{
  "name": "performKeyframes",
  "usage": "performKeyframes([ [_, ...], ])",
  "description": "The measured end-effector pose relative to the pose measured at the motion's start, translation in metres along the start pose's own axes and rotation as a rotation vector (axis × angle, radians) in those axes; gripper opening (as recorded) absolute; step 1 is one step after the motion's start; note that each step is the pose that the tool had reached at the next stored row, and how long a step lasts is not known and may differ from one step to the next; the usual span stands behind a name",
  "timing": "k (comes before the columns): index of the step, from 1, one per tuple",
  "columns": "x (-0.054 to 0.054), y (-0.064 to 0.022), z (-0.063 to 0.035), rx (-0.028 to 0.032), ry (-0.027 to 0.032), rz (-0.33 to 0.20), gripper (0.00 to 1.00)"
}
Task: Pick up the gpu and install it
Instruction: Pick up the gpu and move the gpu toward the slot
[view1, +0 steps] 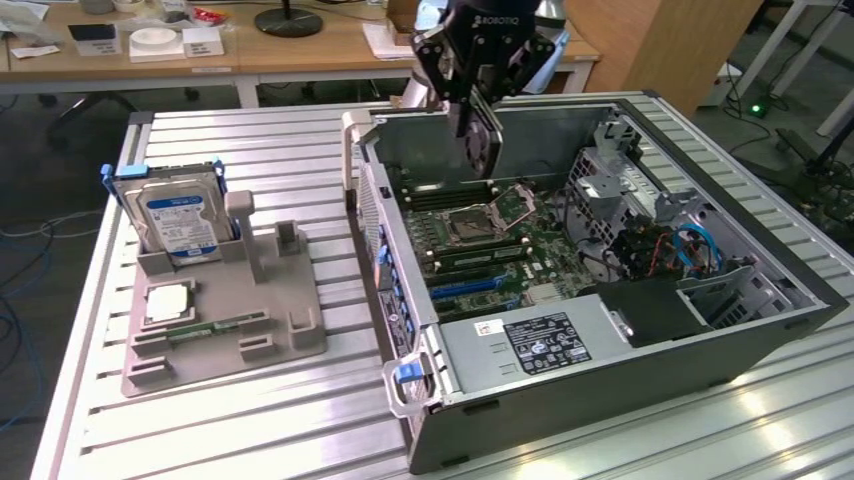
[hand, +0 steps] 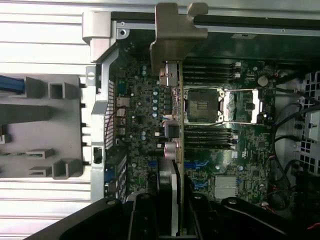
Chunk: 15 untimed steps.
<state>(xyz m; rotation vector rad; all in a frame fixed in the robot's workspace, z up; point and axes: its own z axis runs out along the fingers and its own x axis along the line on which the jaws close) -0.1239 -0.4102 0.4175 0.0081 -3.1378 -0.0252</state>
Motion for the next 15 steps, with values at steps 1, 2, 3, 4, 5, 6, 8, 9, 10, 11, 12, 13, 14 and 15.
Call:
performKeyframes([
  [1,-0.002,0.0,0.0001,0.0,0.0,0.0,0.28],
  [2,-0.004,0.0,0.0001,0.0,0.0,0.0,0.28],
  [3,-0.006,-0.0001,0.0002,0.0,0.0,0.0,0.28],
  [4,-0.008,-0.0001,0.0002,0.0001,0.0001,0.0,0.28],
  [5,-0.011,-0.0001,0.0003,0.0,0.0,0.0,0.28],
  [6,-0.013,-0.0001,0.0004,0.0,0.0,0.0,0.28],
  [8,-0.018,-0.0001,0.0006,0.0,0.0,0.0,0.28],
  [9,-0.021,-0.0002,0.0007,0.0,0.0,0.0,0.28],
  [10,-0.023,-0.0001,0.0009,-0.0001,0.0,0.0,0.28],
  [11,-0.025,-0.0002,0.0011,0.0,-0.0001,0.0,0.28],
  [12,-0.028,-0.0002,0.0012,0.0,0.0,0.0,0.28],
  [13,-0.03,-0.0002,0.0013,0.0,0.0,0.0,0.28],
  [14,-0.033,-0.0002,0.0015,0.0,0.0,0.0,0.28],
  [15,-0.035,-0.0002,0.0016,0.0,-0.0001,0.0,0.28],
])
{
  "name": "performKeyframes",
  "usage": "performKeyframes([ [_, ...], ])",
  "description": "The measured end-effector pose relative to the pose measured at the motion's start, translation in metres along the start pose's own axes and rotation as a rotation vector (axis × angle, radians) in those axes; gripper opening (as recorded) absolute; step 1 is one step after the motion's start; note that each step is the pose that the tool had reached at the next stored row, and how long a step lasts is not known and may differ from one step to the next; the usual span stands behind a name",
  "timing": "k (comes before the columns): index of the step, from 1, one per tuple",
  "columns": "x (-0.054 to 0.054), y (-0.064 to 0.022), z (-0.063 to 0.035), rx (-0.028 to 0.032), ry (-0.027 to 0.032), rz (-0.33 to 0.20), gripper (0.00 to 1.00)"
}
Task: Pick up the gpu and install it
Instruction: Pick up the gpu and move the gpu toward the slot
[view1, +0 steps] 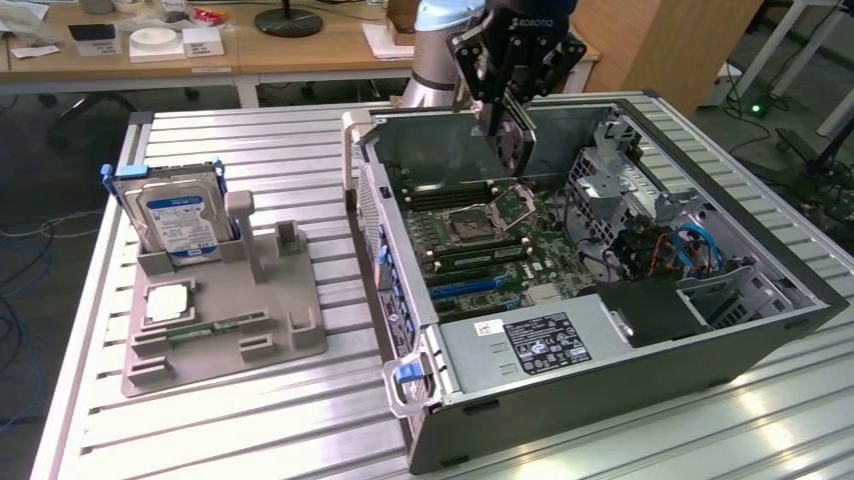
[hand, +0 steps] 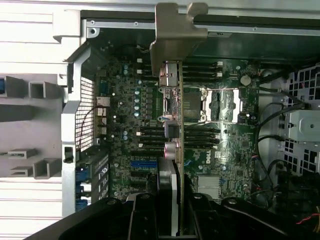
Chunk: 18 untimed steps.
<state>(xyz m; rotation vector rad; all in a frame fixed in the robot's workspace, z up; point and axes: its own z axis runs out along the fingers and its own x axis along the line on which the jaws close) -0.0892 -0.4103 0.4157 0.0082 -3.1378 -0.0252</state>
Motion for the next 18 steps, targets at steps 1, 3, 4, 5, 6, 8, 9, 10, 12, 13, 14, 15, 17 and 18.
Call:
performKeyframes([
  [1,-0.002,0.0,0.0001,0.0,0.0001,0.0,0.28],
  [3,-0.007,-0.0001,0.0004,0.0,0.0,0.0,0.28],
  [4,-0.009,-0.0001,0.0005,0.0,0.0,0.0,0.28],
  [5,-0.011,-0.0001,0.0005,0.0001,0.0001,0.0,0.28],
  [6,-0.014,-0.0001,0.0007,0.0,0.0001,0.0,0.28],
  [8,-0.018,-0.0001,0.0008,0.0,0.0001,0.0,0.28],
  [9,-0.02,-0.0001,0.0009,0.0,0.0001,0.0,0.28],
  [10,-0.022,-0.0001,0.0009,0.0,0.0001,0.0,0.28],
  [12,-0.025,-0.0002,0.0011,0.0,0.0001,0.0,0.28],
  [13,-0.027,-0.0002,0.0011,0.0,0.0,0.0,0.28],
  [14,-0.029,-0.0002,0.0013,-0.0001,0.0,0.0,0.28],
  [15,-0.03,-0.0002,0.0014,-0.0001,0.0,0.0,0.28],
  [17,-0.033,-0.0002,0.0015,0.0001,0.0001,0.0,0.28],
  [18,-0.034,-0.0002,0.0018,-0.0001,0.0,0.0,0.28],
])
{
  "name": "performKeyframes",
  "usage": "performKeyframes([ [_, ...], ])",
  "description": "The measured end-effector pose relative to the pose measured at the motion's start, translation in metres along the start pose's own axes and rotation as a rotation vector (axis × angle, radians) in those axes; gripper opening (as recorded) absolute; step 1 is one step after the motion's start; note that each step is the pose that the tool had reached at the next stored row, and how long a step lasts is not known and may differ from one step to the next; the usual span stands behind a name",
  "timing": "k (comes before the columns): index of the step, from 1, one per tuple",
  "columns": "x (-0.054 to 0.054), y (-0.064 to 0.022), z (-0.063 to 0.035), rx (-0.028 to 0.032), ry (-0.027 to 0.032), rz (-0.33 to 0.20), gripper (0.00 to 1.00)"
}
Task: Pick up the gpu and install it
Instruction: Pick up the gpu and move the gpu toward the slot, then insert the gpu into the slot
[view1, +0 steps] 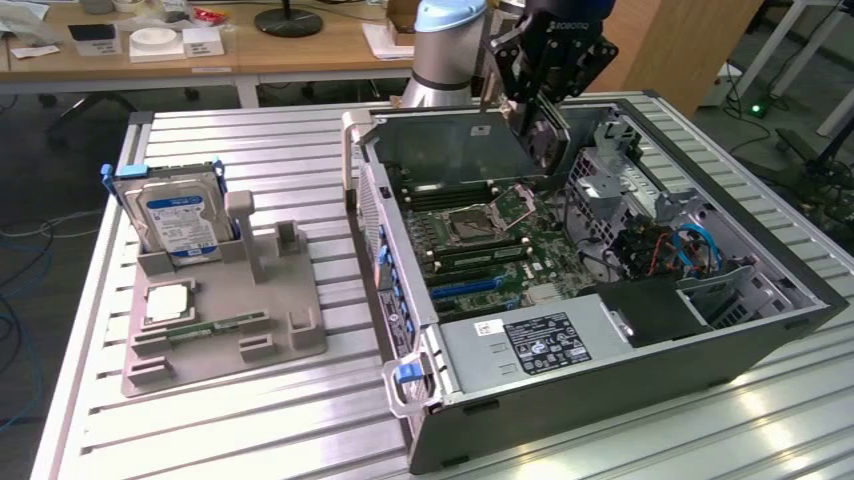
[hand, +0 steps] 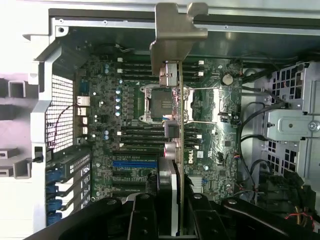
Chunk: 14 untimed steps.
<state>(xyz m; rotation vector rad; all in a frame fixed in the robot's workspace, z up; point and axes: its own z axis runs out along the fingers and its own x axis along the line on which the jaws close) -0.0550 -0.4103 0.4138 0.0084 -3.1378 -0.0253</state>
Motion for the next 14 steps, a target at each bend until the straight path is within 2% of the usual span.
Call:
performKeyframes([
  [14,-0.0012,0.0,0.0002,0.0001,0.0,-0.001,0.28],
])
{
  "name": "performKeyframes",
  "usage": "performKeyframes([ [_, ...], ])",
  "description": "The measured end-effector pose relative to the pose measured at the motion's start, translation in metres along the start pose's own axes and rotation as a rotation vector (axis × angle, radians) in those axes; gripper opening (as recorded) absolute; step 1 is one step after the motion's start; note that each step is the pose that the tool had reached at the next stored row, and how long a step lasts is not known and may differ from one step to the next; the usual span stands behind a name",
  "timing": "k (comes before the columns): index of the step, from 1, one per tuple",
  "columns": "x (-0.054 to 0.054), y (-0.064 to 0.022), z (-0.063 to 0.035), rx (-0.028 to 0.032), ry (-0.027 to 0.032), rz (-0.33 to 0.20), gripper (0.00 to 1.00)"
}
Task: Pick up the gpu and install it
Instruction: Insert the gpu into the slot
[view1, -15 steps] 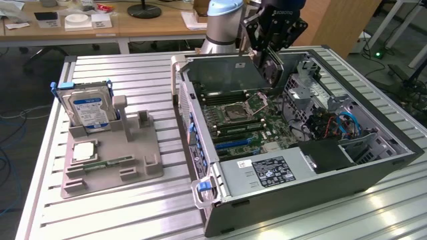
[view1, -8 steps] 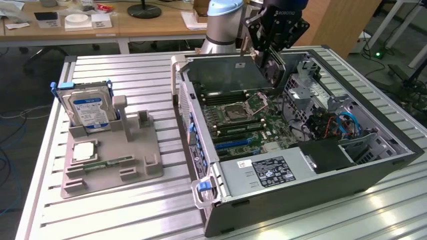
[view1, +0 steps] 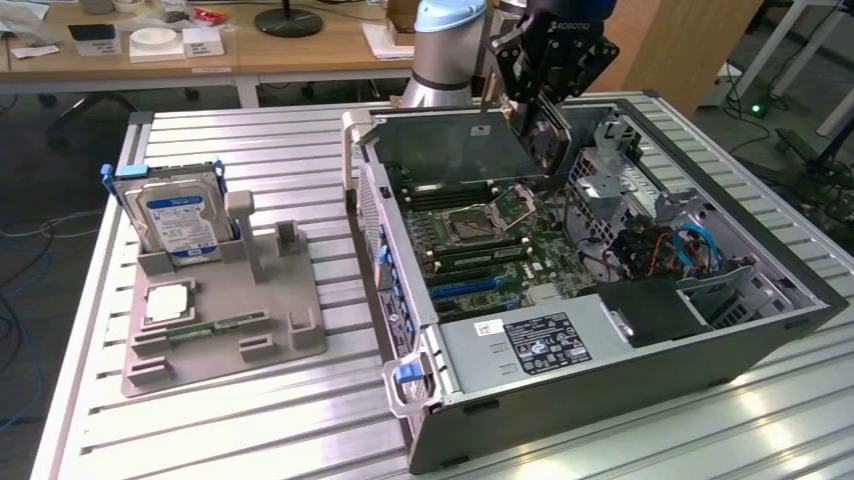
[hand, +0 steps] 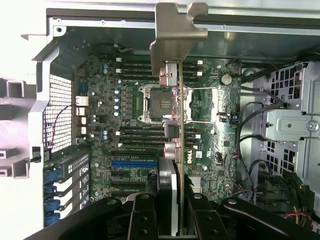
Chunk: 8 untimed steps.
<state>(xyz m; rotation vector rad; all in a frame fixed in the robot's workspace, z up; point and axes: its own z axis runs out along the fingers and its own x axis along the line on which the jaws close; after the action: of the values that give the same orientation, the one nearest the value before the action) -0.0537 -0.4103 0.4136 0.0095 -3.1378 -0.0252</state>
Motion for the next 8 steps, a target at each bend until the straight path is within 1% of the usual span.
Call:
performKeyframes([
  [3,0.0,0.0,0.0,0.0,0.0001,-0.005,0.28],
  [8,0.0006,-0.0003,0.0,0.0001,0.0005,-0.027,0.28],
])
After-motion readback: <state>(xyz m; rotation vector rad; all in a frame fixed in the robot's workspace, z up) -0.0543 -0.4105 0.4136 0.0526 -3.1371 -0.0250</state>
